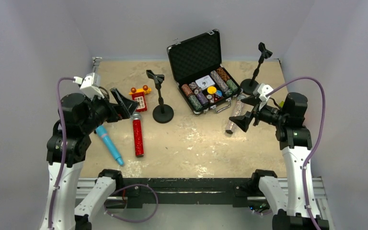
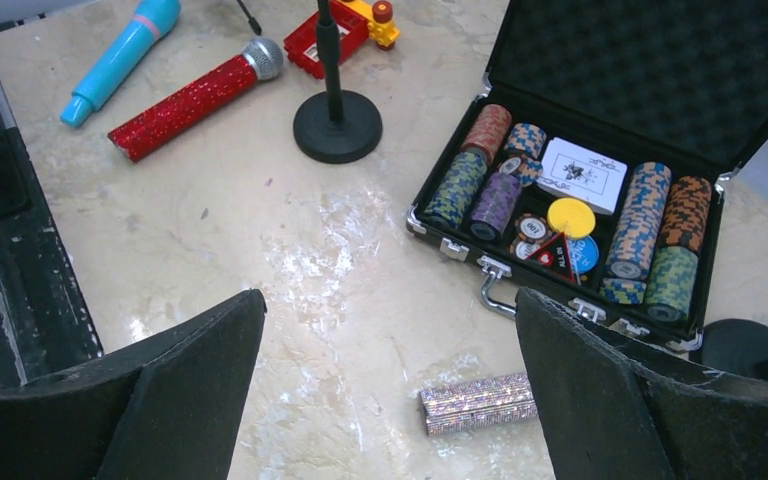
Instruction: Attach the microphones to the stand
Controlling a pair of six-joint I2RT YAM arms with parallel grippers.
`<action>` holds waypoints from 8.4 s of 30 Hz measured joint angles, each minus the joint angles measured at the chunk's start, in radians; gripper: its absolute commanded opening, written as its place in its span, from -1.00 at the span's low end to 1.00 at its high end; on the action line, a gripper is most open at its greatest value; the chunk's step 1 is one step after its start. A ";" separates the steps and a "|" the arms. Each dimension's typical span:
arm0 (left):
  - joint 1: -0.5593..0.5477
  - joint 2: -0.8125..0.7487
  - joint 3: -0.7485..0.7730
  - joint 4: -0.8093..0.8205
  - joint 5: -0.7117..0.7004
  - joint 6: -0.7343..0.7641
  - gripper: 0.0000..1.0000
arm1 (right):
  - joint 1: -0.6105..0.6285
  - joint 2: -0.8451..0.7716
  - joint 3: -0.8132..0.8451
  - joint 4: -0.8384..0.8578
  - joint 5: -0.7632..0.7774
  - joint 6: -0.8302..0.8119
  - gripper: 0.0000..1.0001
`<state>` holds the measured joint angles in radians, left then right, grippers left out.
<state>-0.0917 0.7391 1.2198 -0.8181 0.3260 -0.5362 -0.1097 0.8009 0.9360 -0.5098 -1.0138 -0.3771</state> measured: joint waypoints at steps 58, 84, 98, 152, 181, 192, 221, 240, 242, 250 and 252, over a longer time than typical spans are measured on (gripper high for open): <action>-0.454 1.080 0.952 -0.461 -0.941 -0.473 -0.88 | 0.000 0.056 -0.125 0.115 -0.052 0.025 0.98; -0.480 0.948 0.740 -0.198 0.208 0.698 -0.84 | 0.000 0.056 -0.127 0.115 -0.053 0.020 0.98; -0.548 0.879 0.656 -0.129 0.168 0.842 0.47 | 0.000 0.077 -0.136 0.115 -0.056 0.016 0.98; -0.478 -0.198 -0.480 0.385 -0.159 0.149 0.99 | 0.188 0.710 -0.084 0.234 0.847 0.803 0.29; -0.478 -0.268 -0.469 0.312 -0.163 0.127 0.98 | 0.209 0.910 0.144 0.018 0.913 0.711 0.30; -0.478 -0.343 -0.469 0.271 -0.163 0.127 0.99 | 0.208 1.029 0.290 -0.141 0.899 0.593 -0.16; -0.478 -0.353 -0.469 0.267 0.013 0.152 0.98 | 0.000 0.891 0.082 -0.233 0.818 -0.053 0.37; -0.478 -0.356 -0.470 0.380 0.057 0.041 0.99 | -0.066 0.795 0.026 -0.189 0.797 -0.052 -0.90; -0.478 -0.357 -0.467 0.390 0.068 0.036 0.99 | -0.078 0.733 0.026 -0.209 0.741 -0.069 -0.93; -0.478 -0.287 -0.361 0.393 0.165 0.096 0.99 | -0.080 0.451 0.109 -0.356 0.400 -0.195 -1.00; -0.478 -0.253 -0.330 0.419 0.206 0.101 0.98 | -0.080 0.418 0.167 -0.402 0.313 -0.224 -1.00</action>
<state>-0.5694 0.4858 0.8898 -0.3992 0.5316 -0.4351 -0.1898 1.2186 1.1034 -0.9119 -0.7010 -0.6010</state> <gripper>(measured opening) 0.993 0.441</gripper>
